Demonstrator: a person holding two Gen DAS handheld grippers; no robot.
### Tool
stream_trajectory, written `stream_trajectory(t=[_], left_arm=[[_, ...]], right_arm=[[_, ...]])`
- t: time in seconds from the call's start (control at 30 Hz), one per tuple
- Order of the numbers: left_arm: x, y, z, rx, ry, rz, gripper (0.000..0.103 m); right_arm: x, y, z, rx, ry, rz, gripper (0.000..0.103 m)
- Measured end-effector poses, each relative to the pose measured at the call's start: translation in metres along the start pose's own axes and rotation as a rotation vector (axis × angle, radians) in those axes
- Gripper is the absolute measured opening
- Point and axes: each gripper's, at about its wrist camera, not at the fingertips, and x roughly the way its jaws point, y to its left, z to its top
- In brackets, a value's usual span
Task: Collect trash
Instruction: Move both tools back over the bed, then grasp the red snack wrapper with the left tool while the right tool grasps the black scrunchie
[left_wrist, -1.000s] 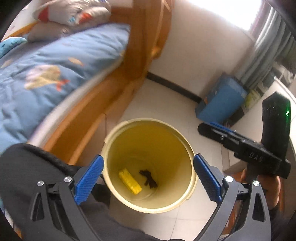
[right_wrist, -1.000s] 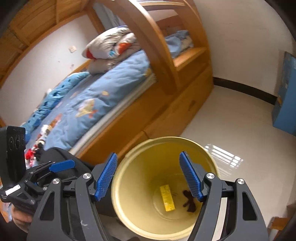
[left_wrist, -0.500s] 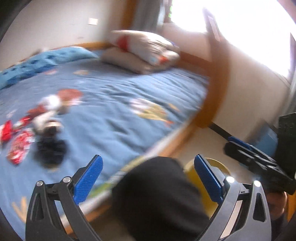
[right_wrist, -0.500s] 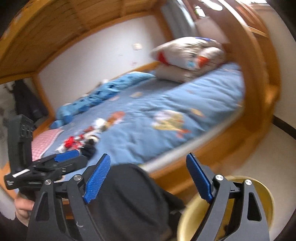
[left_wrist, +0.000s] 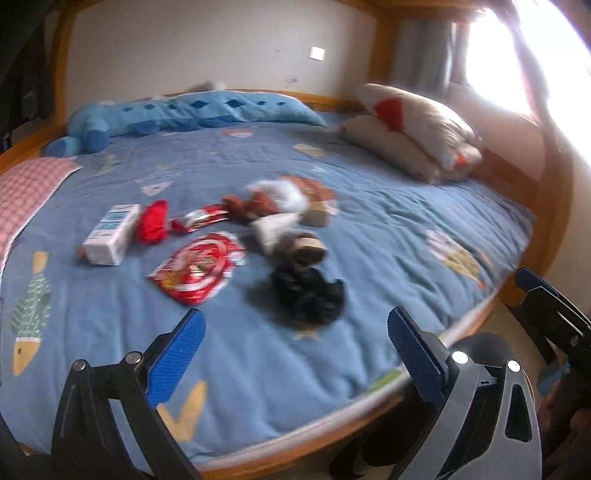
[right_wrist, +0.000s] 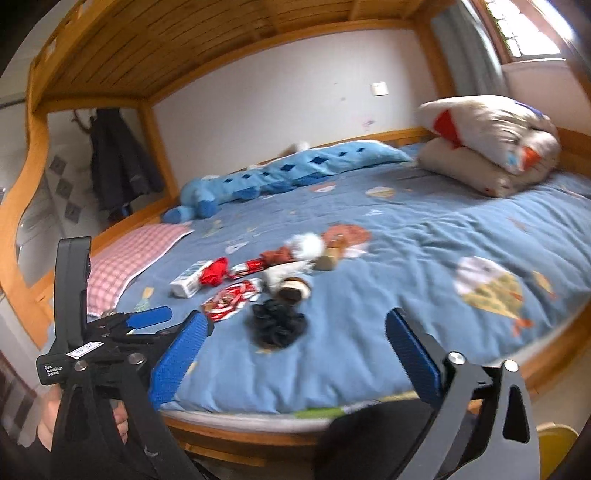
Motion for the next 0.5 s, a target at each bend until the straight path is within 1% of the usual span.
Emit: stream_trajectory(t=[0.1,0.17,0.23,0.4,0.5], left_arm=[[0.001,0.018,0.001,-0.013,0.001,0.036,0.099],[0.001,0.026,-0.001,-0.024,0.003,0.054,0.099],[0.003,0.036,-0.002,-0.038,0.006,0.063,0.099],[0.011,0.057,-0.004,-0.052,0.000,0.094,0.099],[0.018,0.068,-0.003,-0.056,-0.003,0.118,0.099]], right_arm=[[0.022,0.015,0.005,-0.025,0.025,0.011,0.095],[0.034,0.024,0.006,-0.033,0.041,0.034,0.095],[0.042,0.029,0.007,-0.040,0.045,0.046,0.095],[0.062,0.042,0.007,-0.085,0.062,0.042,0.095],[0.080,0.047,0.004,-0.102,0.088,0.041,0.095]])
